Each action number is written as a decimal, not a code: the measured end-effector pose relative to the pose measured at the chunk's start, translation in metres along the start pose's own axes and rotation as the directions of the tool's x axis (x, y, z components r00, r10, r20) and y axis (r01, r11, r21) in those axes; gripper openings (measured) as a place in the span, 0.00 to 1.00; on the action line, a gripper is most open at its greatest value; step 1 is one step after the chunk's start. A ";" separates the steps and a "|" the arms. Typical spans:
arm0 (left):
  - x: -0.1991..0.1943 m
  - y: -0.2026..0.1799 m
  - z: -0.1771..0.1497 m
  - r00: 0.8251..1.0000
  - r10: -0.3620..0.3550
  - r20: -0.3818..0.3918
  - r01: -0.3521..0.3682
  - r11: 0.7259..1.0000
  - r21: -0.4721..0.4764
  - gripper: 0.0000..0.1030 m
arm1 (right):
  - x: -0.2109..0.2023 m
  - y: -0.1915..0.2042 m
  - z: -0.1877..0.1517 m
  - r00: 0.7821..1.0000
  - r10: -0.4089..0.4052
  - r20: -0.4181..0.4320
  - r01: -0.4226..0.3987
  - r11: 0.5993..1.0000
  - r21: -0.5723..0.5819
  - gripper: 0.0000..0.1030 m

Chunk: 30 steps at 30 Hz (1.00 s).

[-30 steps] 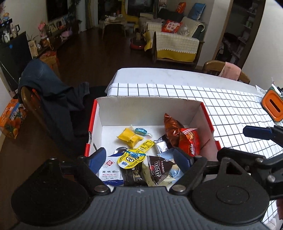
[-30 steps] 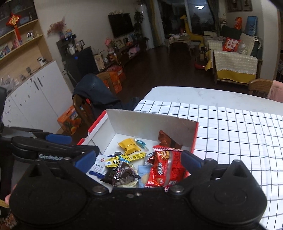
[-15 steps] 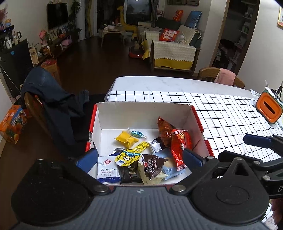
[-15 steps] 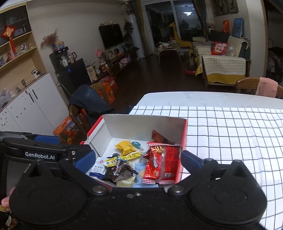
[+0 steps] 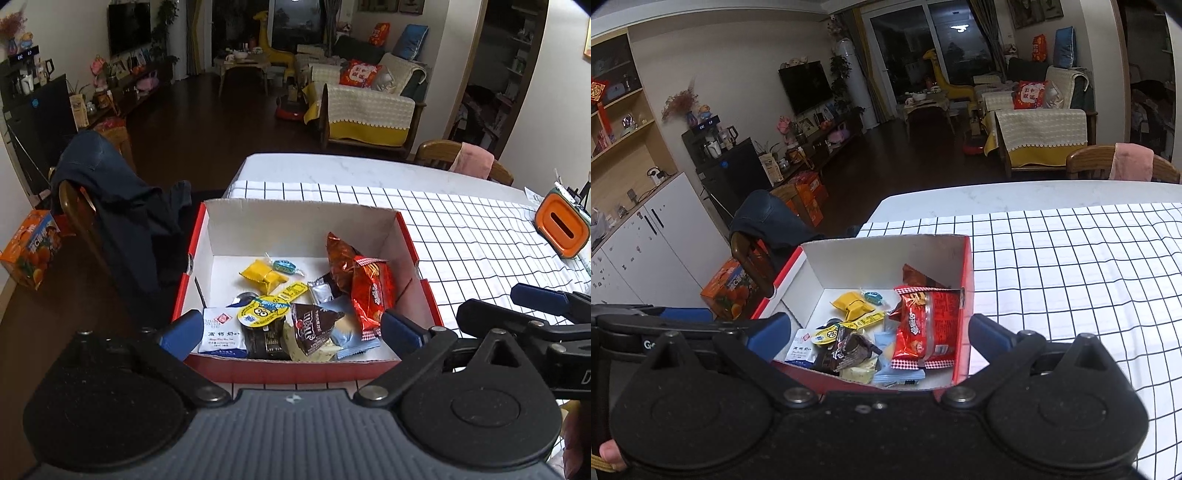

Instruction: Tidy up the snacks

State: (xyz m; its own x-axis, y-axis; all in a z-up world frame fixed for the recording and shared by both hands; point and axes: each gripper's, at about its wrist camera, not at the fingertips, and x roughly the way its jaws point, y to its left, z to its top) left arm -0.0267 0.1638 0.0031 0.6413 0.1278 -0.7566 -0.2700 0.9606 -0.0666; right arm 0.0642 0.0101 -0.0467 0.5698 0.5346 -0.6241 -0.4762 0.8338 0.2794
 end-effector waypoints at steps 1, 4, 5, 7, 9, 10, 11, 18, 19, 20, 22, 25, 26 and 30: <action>-0.001 0.000 0.000 1.000 0.002 0.004 -0.003 1.000 0.001 1.00 | 0.000 0.000 0.000 1.000 -0.003 0.004 0.003 1.000 0.001 1.00; -0.002 -0.002 -0.001 1.000 0.003 0.008 -0.003 1.000 0.000 1.00 | -0.002 0.000 0.000 1.000 -0.006 0.010 0.006 1.000 0.002 1.00; -0.002 -0.002 -0.001 1.000 0.004 0.009 -0.004 1.000 0.001 1.00 | -0.003 0.000 -0.001 1.000 -0.004 0.008 0.004 1.000 0.003 1.00; -0.003 -0.003 -0.001 1.000 0.004 0.011 -0.004 1.000 0.003 1.00 | -0.003 0.000 -0.001 1.000 -0.005 0.010 0.005 1.000 0.002 1.00; -0.004 -0.004 -0.002 1.000 0.004 0.016 -0.004 1.000 0.004 1.00 | -0.003 0.000 -0.001 1.000 -0.008 0.011 0.008 1.000 0.001 1.00; -0.005 -0.004 -0.002 1.000 0.003 0.017 -0.003 1.000 0.003 1.00 | -0.003 0.000 -0.001 1.000 -0.011 0.012 0.011 1.000 0.001 1.00; -0.005 -0.004 -0.002 1.000 0.003 0.016 -0.003 1.000 0.002 1.00 | -0.004 0.000 -0.002 1.000 -0.014 0.014 0.014 1.000 0.000 1.00; -0.007 -0.006 -0.004 1.000 0.001 0.009 -0.001 1.000 0.003 1.00 | -0.009 0.003 -0.004 0.999 0.003 0.042 -0.002 1.000 -0.011 1.00; -0.007 -0.006 -0.005 1.000 0.001 0.010 -0.001 1.000 0.003 1.00 | -0.009 0.003 -0.004 0.999 -0.001 0.045 0.001 1.000 -0.013 1.00; -0.008 -0.006 -0.005 1.000 0.001 0.011 -0.001 1.000 0.003 1.00 | -0.009 0.003 -0.004 0.999 -0.001 0.045 0.001 1.000 -0.012 1.00; -0.009 -0.006 -0.005 1.000 0.003 0.014 -0.003 1.000 0.005 1.00 | -0.009 0.004 -0.004 0.999 0.000 0.038 0.000 1.000 -0.012 1.00; -0.010 -0.006 -0.005 1.000 0.003 0.013 -0.003 1.000 0.006 1.00 | -0.009 0.005 -0.004 0.999 -0.005 0.037 0.005 1.000 -0.010 1.00; -0.010 -0.006 -0.005 1.000 0.003 0.013 -0.003 1.000 0.006 1.00 | -0.009 0.005 -0.004 0.999 -0.004 0.038 0.004 1.000 -0.011 1.00; -0.012 -0.005 -0.005 1.000 0.006 0.013 -0.006 1.000 0.008 1.00 | -0.009 0.006 -0.005 0.999 -0.001 0.038 0.002 1.000 -0.017 1.00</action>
State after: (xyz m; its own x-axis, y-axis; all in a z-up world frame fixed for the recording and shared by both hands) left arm -0.0367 0.1564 0.0090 0.6486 0.1370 -0.7487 -0.2685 0.9616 -0.0566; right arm 0.0526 0.0101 -0.0434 0.5951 0.5386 -0.5965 -0.4864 0.8322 0.2663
